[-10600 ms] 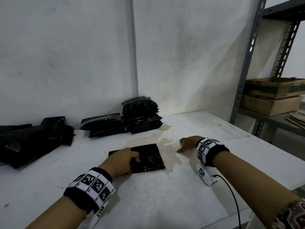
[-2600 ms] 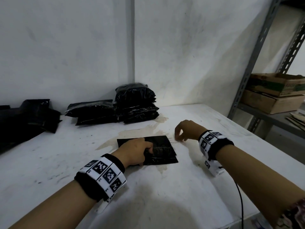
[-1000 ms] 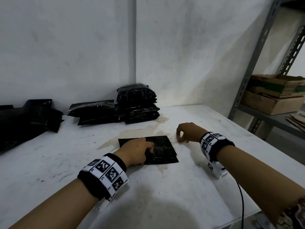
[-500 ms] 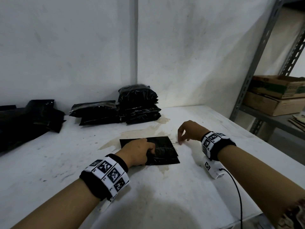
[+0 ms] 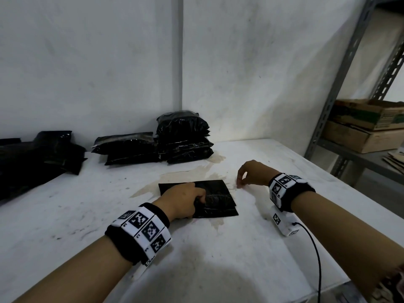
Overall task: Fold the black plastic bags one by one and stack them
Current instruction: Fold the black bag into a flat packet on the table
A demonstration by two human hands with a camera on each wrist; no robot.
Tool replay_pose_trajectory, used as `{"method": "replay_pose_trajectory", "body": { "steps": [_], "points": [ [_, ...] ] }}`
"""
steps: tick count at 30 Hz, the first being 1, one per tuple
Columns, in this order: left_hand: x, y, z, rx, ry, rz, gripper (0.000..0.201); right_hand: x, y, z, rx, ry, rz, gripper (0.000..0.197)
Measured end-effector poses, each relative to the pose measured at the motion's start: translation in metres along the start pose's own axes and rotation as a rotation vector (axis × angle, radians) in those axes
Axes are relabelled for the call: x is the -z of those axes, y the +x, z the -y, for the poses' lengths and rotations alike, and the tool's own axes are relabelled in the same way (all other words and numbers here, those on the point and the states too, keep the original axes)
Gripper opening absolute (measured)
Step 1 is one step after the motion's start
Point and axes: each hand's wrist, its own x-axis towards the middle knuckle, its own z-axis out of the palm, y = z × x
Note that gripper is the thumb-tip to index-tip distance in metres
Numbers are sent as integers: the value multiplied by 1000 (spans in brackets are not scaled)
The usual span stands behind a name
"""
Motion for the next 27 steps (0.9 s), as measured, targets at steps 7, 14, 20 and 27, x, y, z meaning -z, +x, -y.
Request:
{"method": "replay_pose_trajectory", "body": {
  "steps": [7,14,20,27],
  "points": [
    [-1,0,0,-14,-5,-23,33,2,-2,-8,35,36,-30,14],
    [-1,0,0,-18,1,-18,31,3,-5,0,51,-154,5,10],
    [0,-1,-3,-20,17,-15,32,-1,-5,2,41,-256,25,11],
    [0,-1,-3,-24,31,-20,31,-2,-4,-8,8,-112,-16,15]
  ]
}}
